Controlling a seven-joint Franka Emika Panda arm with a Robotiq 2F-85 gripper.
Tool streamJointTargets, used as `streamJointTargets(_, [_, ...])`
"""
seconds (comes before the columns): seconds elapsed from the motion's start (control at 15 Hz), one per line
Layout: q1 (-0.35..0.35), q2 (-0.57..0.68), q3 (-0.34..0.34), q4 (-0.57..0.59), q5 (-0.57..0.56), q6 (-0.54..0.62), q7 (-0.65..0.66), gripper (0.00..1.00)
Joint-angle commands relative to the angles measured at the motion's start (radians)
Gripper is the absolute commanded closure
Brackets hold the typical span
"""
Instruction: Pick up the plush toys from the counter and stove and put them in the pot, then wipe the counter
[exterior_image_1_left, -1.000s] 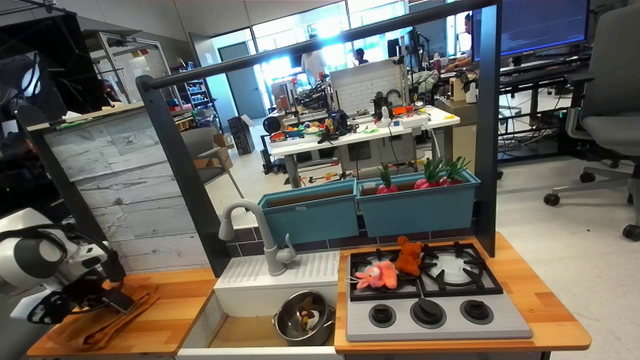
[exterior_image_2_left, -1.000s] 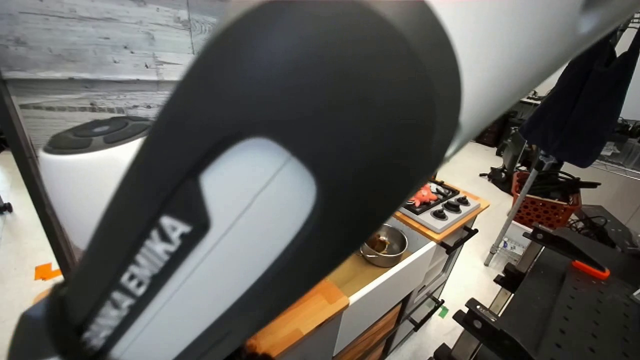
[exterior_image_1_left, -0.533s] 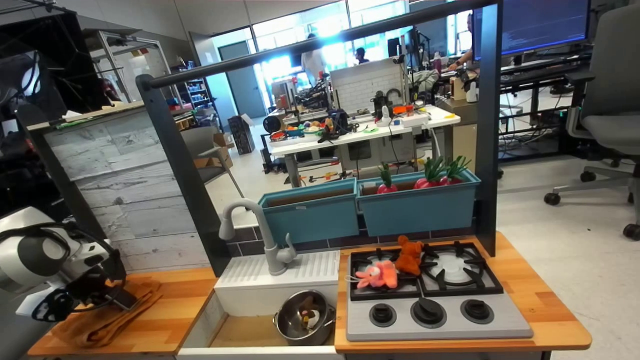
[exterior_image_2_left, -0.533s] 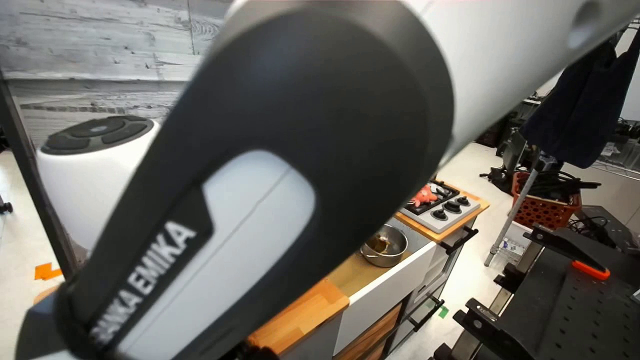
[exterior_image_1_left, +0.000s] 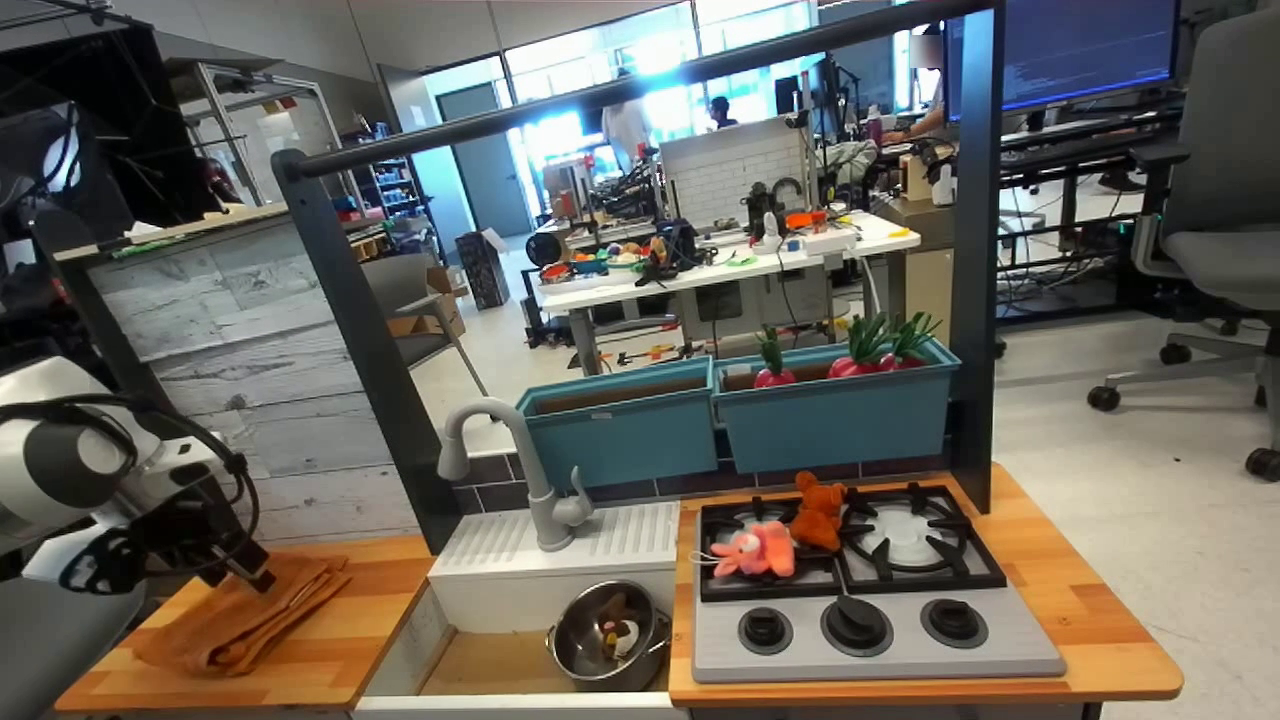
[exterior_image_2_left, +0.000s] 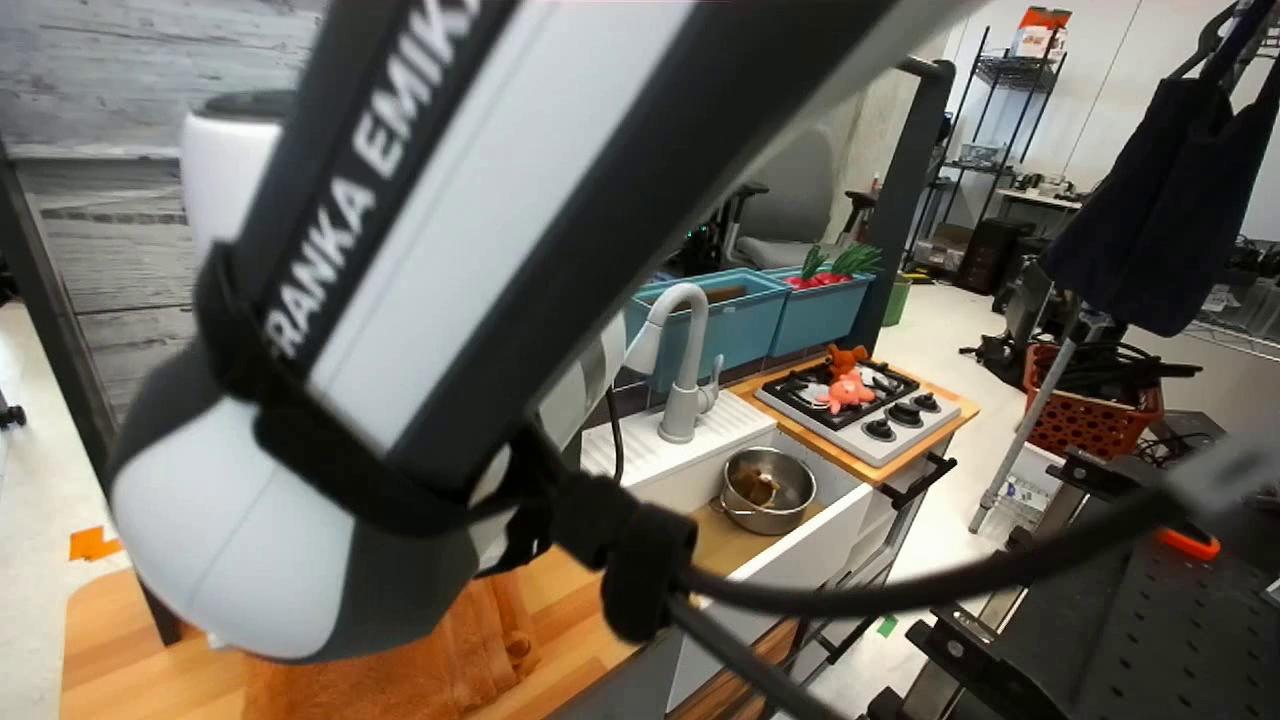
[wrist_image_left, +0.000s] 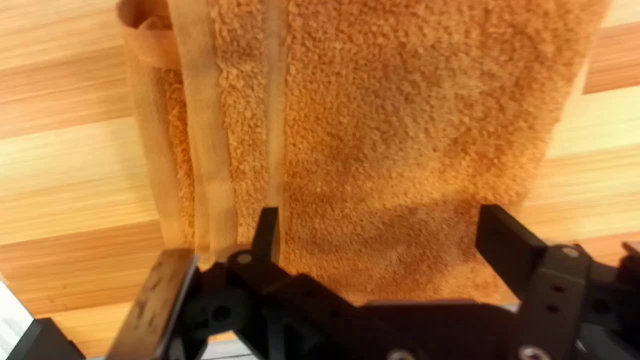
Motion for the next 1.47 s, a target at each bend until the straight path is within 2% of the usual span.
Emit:
streamJointTargets(0.0, [0.022, -0.221, -0.005, -0.241, -0.011, 0.008, -0.018, 0.0])
streamJointTargets(0.2, [0.045, -0.373, -0.045, -0.372, -0.013, -0.057, 0.032, 0.0])
streamJointTargets(0.27, [0.034, -0.426, -0.047, -0.408, -0.008, -0.116, 0.041, 0.0])
streamJointTargets(0.33, [0.015, -0.287, -0.017, -0.265, -0.02, -0.056, 0.026, 0.0])
streamJointTargets(0.47, [0.007, -0.329, -0.015, -0.29, -0.027, -0.074, 0.029, 0.0])
streamJointTargets(0.67, [0.01, -0.302, -0.012, -0.282, -0.024, -0.068, 0.028, 0.0])
streamJointTargets(0.73, [0.013, -0.291, -0.02, -0.28, -0.033, -0.101, 0.023, 0.0])
streamJointTargets(0.93, [0.021, -0.313, -0.09, -0.321, -0.083, -0.122, 0.057, 0.0])
streamJointTargets(1.13, [0.05, -0.376, -0.241, -0.407, -0.204, -0.04, 0.107, 0.0])
streamJointTargets(1.27, [0.005, -0.404, -0.288, -0.424, -0.224, -0.012, 0.115, 0.0])
streamJointTargets(1.4, [-0.061, -0.418, -0.297, -0.418, -0.215, -0.006, 0.092, 0.0])
